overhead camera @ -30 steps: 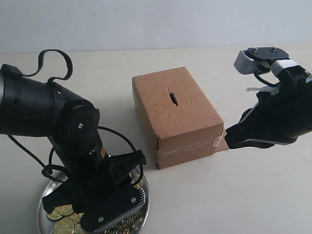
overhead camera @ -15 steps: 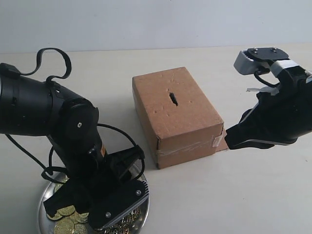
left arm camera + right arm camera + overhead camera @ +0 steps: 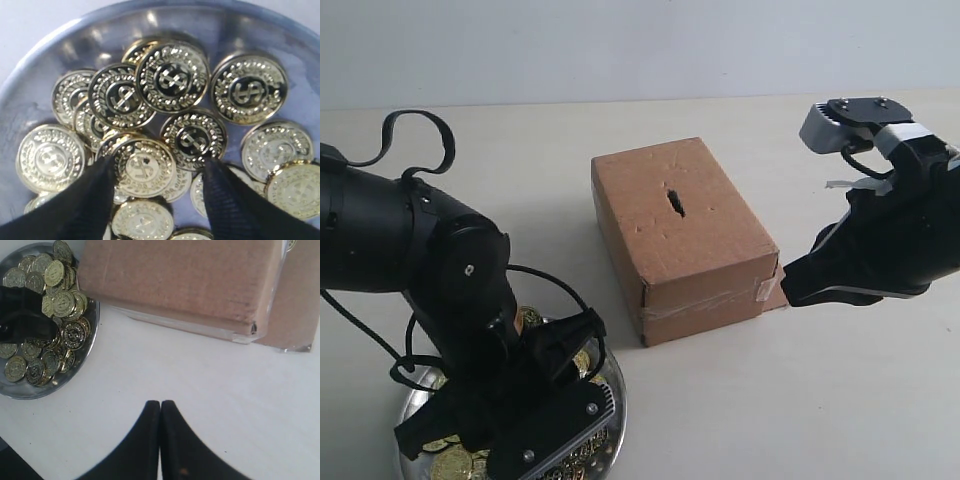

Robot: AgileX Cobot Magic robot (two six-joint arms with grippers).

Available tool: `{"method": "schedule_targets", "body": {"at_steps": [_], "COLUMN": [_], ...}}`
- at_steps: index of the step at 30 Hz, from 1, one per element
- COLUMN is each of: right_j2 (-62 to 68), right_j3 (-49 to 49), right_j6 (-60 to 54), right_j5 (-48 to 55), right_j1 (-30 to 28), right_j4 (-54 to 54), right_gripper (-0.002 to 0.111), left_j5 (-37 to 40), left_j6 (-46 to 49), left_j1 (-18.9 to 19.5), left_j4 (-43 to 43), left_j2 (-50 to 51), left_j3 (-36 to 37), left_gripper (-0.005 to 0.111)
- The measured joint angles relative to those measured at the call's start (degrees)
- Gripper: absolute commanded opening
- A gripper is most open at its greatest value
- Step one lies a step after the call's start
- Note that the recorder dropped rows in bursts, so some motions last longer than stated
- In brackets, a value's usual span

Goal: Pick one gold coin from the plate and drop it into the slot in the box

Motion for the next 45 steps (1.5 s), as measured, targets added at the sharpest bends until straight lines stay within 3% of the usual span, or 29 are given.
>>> {"method": "schedule_targets", "body": {"at_steps": [8,35,41,45], "right_j2": [0.0,0.0,0.0,0.0], "right_j3": [0.0,0.0,0.0,0.0], "right_j6": [0.0,0.0,0.0,0.0], "right_j5": [0.1,0.2,0.2,0.2], "right_j1": [0.0,0.0,0.0,0.0], "right_j4": [0.0,0.0,0.0,0.0], "right_gripper": [0.000,0.000,0.000,0.000], "left_j5": [-3.2,-3.7,-3.8,-4.0], "left_j6": [0.9,2.9,3.4,3.9], "left_j1": [0.0,0.0,0.0,0.0], "left_j4": [0.0,0.0,0.0,-0.2], "left_j2": [-0.9,-1.0,-1.0,-1.0], "left_j3": [0.3,0.3,0.3,0.3], "left_gripper": [0.052,0.052,0.042,0.045]}}
